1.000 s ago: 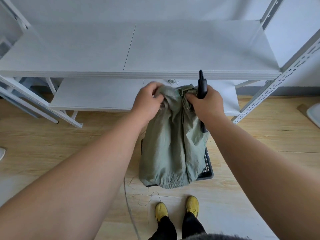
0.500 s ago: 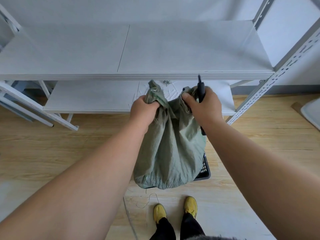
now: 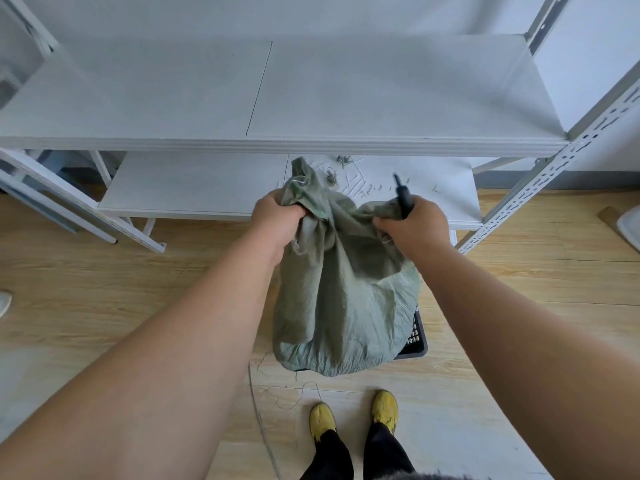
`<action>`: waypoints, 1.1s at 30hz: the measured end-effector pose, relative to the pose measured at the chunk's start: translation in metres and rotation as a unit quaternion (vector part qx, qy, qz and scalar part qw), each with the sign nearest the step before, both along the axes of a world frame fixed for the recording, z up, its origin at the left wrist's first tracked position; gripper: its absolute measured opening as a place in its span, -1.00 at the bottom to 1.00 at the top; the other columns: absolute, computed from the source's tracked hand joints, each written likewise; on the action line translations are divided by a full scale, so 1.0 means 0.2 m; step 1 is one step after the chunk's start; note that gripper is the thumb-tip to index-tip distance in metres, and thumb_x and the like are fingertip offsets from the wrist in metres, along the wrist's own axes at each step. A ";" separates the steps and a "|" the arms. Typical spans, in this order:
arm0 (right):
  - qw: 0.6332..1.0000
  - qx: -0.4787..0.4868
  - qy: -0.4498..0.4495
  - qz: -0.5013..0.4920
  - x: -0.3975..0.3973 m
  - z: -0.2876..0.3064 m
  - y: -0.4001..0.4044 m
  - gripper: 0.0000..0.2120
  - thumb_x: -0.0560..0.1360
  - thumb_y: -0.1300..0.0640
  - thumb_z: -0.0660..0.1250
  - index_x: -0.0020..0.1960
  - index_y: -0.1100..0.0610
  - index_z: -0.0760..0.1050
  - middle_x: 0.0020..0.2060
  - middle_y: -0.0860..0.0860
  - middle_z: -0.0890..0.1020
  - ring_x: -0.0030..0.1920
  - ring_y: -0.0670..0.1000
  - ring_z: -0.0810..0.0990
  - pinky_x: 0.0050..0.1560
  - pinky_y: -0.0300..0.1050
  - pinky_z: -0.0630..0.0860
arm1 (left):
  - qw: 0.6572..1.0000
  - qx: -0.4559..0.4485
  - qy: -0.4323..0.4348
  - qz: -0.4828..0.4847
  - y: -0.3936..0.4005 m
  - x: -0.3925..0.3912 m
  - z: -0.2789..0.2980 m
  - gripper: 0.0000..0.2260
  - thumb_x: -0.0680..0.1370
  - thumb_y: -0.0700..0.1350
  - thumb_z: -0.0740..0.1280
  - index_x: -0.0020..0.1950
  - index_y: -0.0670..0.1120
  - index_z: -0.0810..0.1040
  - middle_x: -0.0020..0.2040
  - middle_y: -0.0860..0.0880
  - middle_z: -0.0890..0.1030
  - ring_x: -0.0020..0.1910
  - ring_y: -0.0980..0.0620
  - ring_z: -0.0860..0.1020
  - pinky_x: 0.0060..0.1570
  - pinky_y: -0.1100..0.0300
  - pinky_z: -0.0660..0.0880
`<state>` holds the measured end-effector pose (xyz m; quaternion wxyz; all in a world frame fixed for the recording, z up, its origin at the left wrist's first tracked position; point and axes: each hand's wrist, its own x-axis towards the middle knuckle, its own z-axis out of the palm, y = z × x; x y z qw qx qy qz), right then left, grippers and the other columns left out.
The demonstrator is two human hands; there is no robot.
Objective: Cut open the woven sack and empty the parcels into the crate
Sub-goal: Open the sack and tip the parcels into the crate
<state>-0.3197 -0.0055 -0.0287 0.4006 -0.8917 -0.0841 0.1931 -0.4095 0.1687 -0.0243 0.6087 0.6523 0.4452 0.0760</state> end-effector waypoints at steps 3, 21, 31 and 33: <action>0.994 -0.068 -0.084 0.025 -0.01 0.00 0.01 -0.71 0.42 0.14 0.42 0.13 0.06 0.52 -0.10 0.01 0.57 -0.07 0.09 0.55 -0.14 -0.13 0.39 | 1.000 0.010 -0.021 0.015 0.00 0.00 0.00 -0.76 0.51 -0.25 0.32 -0.06 0.12 0.55 -0.02 -0.04 0.65 -0.02 -0.07 0.62 0.07 -0.03 0.59; 0.975 0.213 0.027 -0.049 -0.06 0.14 0.16 -0.84 0.45 0.10 0.41 -0.21 0.08 0.44 -0.37 -0.01 0.58 -0.47 -0.09 0.53 -0.36 -0.25 0.49 | 0.989 0.104 -0.030 -0.098 -0.05 -0.02 0.03 -0.61 0.49 -0.28 0.32 0.26 0.04 0.45 0.01 0.00 0.61 -0.05 0.03 0.58 -0.12 0.19 0.53; 0.988 0.122 -0.006 0.096 -0.03 0.22 0.13 -0.54 0.35 -0.07 0.52 0.17 0.07 0.51 0.02 -0.01 0.55 -0.03 -0.06 0.54 -0.01 -0.22 0.43 | 0.996 0.035 -0.068 -0.044 -0.19 0.01 -0.01 -0.75 0.44 -0.11 0.48 0.09 0.06 0.57 -0.05 0.07 0.64 0.00 0.02 0.62 0.04 0.12 0.56; 0.993 0.075 -0.069 0.060 -0.04 0.17 0.08 -0.36 0.33 -0.10 0.52 0.34 0.02 0.40 0.17 -0.02 0.39 0.09 -0.10 0.41 0.12 -0.27 0.29 | 0.998 -0.035 -0.040 0.030 -0.17 0.03 -0.02 -0.73 0.40 -0.05 0.50 0.07 0.01 0.59 -0.04 0.02 0.66 -0.02 -0.02 0.64 0.04 0.08 0.57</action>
